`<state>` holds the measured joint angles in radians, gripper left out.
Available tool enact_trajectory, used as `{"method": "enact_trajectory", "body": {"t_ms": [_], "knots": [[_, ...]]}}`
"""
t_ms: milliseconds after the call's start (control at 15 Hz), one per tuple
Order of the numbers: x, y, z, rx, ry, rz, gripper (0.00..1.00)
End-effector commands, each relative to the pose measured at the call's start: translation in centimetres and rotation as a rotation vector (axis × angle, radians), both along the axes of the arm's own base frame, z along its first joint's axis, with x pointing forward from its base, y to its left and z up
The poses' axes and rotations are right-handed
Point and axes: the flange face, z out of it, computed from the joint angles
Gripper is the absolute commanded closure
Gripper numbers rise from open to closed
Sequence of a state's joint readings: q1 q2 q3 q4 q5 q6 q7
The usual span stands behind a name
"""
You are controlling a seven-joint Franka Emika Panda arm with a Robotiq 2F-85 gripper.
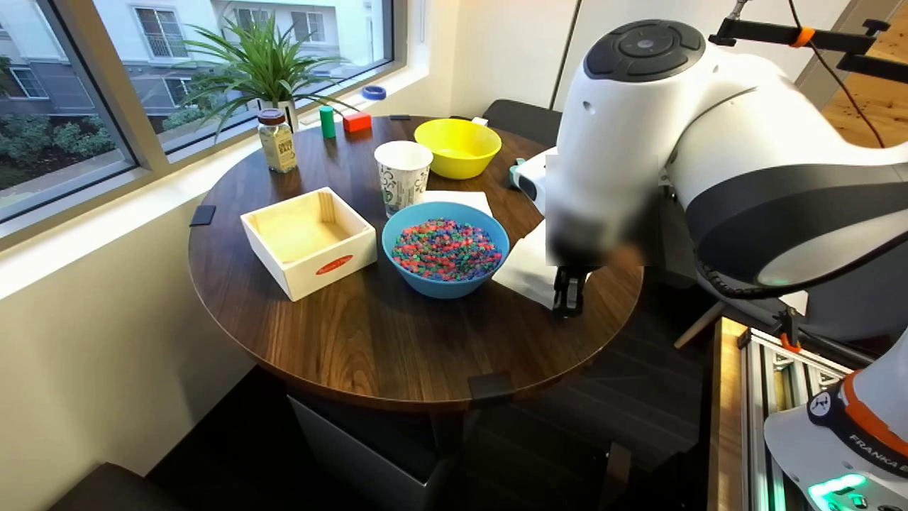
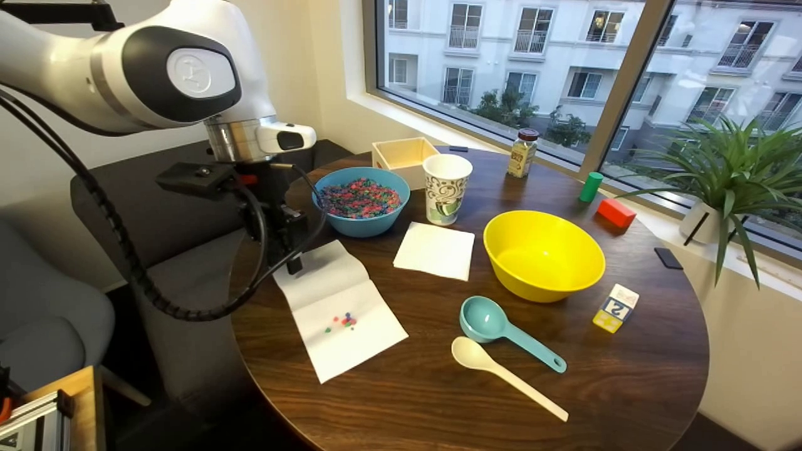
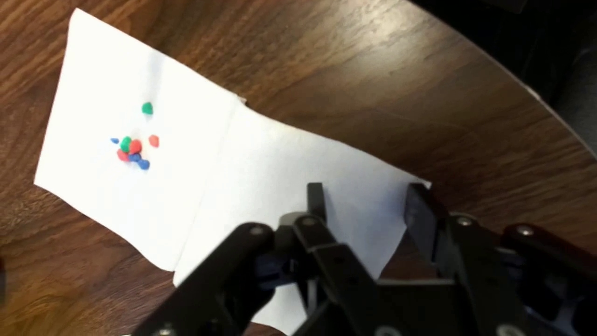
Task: Put some of the cereal onto the paper towel and fold it
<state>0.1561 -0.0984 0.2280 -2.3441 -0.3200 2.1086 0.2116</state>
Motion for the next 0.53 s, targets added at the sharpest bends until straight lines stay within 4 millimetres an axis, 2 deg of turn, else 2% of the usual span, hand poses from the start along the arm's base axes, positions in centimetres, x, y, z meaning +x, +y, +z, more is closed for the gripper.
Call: {"method": "enact_trajectory", "body": {"t_ms": [0,133,467], "knots": [[0.47,-0.28,-0.52,-0.036,0.008,0.013,0.82],[0.58,-0.44,-0.70,-0.037,0.008,0.014,0.98],[0.79,-0.63,-0.93,-0.033,0.011,0.011,1.00]]}}
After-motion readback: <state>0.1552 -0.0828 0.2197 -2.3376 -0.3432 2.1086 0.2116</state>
